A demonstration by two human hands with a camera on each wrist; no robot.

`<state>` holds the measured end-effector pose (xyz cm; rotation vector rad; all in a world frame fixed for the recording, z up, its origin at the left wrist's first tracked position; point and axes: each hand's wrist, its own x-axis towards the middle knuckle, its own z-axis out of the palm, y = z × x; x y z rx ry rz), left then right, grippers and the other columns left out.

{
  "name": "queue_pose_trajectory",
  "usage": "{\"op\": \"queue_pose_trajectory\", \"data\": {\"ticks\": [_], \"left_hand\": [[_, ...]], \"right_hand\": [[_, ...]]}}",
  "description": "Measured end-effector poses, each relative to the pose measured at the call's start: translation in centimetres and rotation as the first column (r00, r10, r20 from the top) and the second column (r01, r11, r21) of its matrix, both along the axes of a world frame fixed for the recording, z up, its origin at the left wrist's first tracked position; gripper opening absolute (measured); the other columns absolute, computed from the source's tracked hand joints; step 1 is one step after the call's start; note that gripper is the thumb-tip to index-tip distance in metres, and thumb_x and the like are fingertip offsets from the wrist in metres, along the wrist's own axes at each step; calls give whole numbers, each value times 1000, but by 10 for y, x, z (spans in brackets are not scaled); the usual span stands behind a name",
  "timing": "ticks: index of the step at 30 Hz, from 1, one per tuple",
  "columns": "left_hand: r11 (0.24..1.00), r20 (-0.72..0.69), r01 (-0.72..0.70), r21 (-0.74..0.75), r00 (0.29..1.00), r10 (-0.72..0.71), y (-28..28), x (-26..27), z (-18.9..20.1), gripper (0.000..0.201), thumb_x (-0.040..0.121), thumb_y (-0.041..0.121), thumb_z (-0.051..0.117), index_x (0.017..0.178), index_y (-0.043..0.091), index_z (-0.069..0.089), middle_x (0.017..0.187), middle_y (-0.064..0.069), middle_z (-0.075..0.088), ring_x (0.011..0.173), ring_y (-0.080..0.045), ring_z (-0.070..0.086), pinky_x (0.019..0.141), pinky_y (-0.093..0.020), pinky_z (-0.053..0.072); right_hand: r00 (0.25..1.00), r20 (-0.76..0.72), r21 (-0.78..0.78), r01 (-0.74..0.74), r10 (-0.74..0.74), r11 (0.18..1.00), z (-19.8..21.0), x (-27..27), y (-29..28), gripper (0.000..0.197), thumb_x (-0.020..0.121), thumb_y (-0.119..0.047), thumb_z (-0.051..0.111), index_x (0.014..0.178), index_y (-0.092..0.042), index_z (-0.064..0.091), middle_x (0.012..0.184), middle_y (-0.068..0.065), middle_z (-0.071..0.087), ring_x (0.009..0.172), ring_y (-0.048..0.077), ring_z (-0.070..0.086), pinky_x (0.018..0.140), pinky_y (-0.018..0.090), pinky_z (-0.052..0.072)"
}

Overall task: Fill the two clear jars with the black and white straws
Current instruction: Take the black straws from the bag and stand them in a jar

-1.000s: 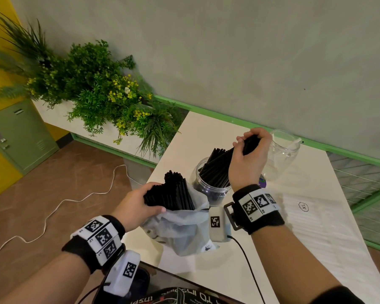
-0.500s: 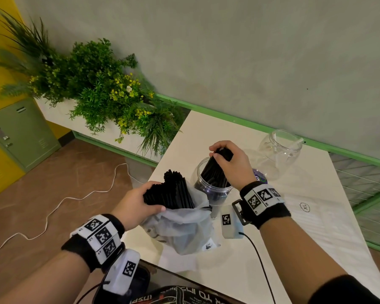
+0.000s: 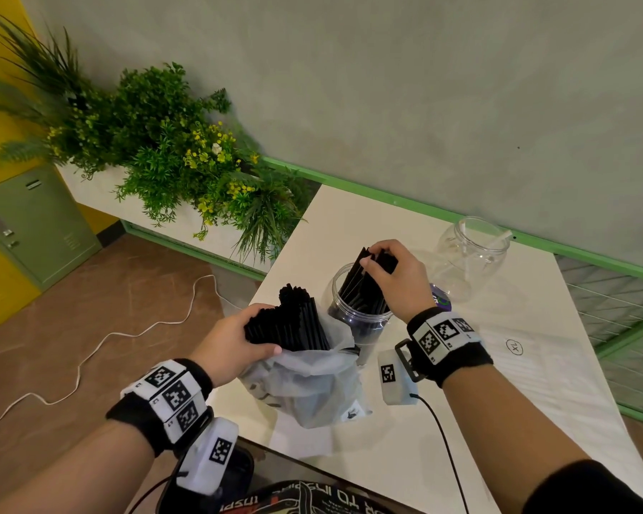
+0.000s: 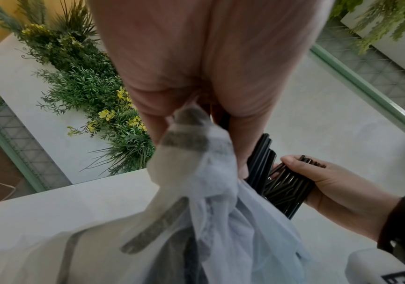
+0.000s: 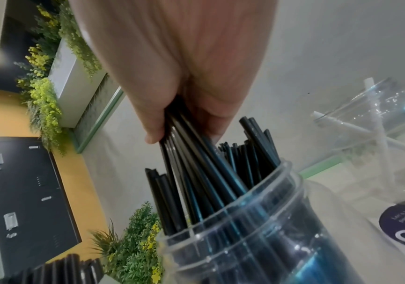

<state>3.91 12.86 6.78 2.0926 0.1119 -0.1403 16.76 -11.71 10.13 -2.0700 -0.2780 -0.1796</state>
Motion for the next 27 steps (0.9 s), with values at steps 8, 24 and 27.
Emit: {"op": "queue_pose_trajectory", "data": {"ticks": [8, 24, 27], "left_hand": [[1000, 12, -1, 4, 1000, 1, -3, -1, 3, 53, 76, 14, 78, 99, 51, 48, 105, 13, 65, 99, -7, 60, 83, -23, 50], [1000, 2, 3, 8, 1000, -3, 0, -1, 3, 51, 77, 16, 78, 103, 50, 50, 108, 11, 65, 101, -7, 60, 85, -25, 50], [1000, 1, -8, 7, 1000, 8, 2, -1, 2, 51, 76, 15, 78, 103, 49, 50, 108, 11, 65, 102, -8, 60, 87, -27, 49]], "right_hand": [[997, -23, -201, -76, 73, 977, -4, 6, 6, 24, 86, -21, 69, 106, -17, 57, 101, -1, 61, 94, 15, 55, 84, 26, 44], [993, 41, -207, -97, 107, 974, 1, 5, 12, 19, 89, -6, 58, 101, -21, 61, 86, -7, 65, 87, 14, 59, 82, 25, 47], [993, 60, -167, -90, 101, 982, -2, -3, 5, 15, 90, -13, 61, 104, -19, 61, 81, -11, 64, 83, 12, 59, 80, 25, 47]]}}
